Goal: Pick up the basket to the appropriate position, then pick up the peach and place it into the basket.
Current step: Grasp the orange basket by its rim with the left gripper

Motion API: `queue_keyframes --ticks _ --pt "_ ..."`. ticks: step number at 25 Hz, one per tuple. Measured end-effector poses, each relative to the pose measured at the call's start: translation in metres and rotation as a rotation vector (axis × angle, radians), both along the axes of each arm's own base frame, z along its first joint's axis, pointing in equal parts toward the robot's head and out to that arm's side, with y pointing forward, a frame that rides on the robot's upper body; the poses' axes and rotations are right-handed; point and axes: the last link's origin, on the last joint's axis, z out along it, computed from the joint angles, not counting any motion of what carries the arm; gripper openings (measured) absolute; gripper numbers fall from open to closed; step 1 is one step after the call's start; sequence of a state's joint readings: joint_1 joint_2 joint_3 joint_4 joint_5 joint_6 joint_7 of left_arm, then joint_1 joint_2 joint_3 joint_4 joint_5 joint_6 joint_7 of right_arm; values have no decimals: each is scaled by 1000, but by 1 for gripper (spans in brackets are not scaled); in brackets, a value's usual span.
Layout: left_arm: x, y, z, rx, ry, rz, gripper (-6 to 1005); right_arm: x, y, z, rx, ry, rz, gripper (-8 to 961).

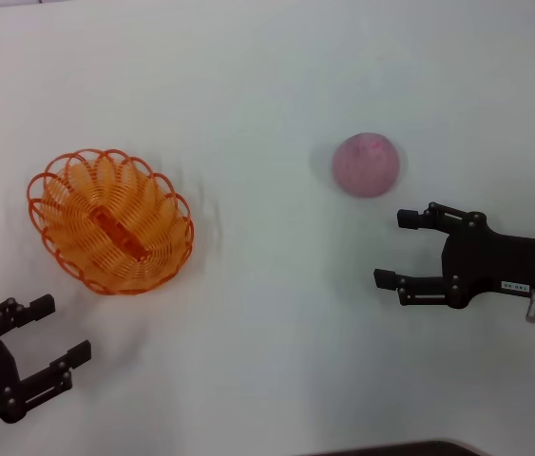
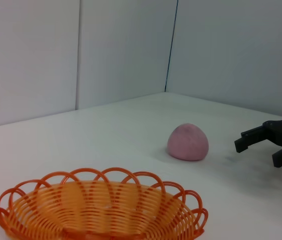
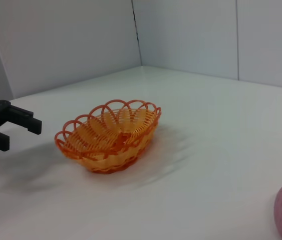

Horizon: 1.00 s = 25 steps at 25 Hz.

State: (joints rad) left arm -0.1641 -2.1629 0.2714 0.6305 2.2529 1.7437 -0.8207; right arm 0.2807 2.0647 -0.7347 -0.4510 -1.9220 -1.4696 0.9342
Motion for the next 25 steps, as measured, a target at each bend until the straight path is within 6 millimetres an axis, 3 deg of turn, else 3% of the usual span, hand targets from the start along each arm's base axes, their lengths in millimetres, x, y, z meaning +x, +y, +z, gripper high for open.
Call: queue_keyframes --ticks 16,20,25 --pt "0 1 1 0 -19 27 705 -1 0 -1 0 1 2 953" --pt "0 5 4 -31 -64 99 705 -1 0 -1 0 1 2 952" --pt "-2 22 16 -137 -192 356 705 -1 1 -1 0 1 3 952"
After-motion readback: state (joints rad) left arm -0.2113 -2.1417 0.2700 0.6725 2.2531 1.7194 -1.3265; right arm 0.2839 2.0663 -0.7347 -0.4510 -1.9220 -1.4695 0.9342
